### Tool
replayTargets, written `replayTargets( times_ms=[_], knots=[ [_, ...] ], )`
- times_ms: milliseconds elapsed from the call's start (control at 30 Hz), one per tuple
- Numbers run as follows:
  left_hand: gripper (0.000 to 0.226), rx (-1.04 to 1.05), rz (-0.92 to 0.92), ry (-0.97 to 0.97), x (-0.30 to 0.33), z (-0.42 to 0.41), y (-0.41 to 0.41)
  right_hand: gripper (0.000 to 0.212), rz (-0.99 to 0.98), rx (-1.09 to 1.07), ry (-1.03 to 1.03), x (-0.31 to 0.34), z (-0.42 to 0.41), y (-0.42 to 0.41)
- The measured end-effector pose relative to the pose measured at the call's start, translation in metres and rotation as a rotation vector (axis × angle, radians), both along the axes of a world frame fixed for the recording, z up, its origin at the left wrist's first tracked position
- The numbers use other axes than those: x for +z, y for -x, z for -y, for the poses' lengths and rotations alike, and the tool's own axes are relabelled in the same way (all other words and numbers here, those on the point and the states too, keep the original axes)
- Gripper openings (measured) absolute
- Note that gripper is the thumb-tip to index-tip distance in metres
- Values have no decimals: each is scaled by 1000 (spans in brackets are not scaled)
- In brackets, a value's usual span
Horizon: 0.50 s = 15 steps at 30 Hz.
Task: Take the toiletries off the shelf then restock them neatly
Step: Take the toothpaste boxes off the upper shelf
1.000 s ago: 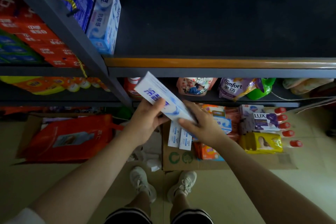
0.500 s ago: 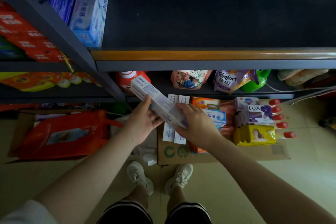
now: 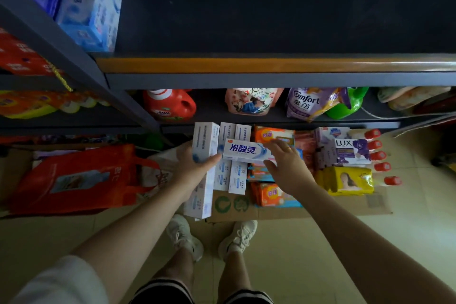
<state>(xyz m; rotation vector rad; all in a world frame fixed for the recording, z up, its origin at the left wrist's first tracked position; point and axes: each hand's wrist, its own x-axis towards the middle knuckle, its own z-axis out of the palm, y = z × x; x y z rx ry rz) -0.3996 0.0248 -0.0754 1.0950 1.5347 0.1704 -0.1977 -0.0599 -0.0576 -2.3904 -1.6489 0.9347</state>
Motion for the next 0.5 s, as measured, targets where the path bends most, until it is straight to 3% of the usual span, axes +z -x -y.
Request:
replayTargets(
  times_ms=[200,300,400,500],
  knots=[
    [30,-112,90,86,-24,8,-4,72,148,146,156,-43,-19,-2],
    [25,-16,156,142,-32,13,0,65,287,172,119,-51,-22,-7],
    [15,156,264,237,-36,16,-1,57,279,21,61,-47,-15,-17],
    [19,183,299,259,-44,18,-11,56,148,-265,55,-37,0,-33]
  ],
)
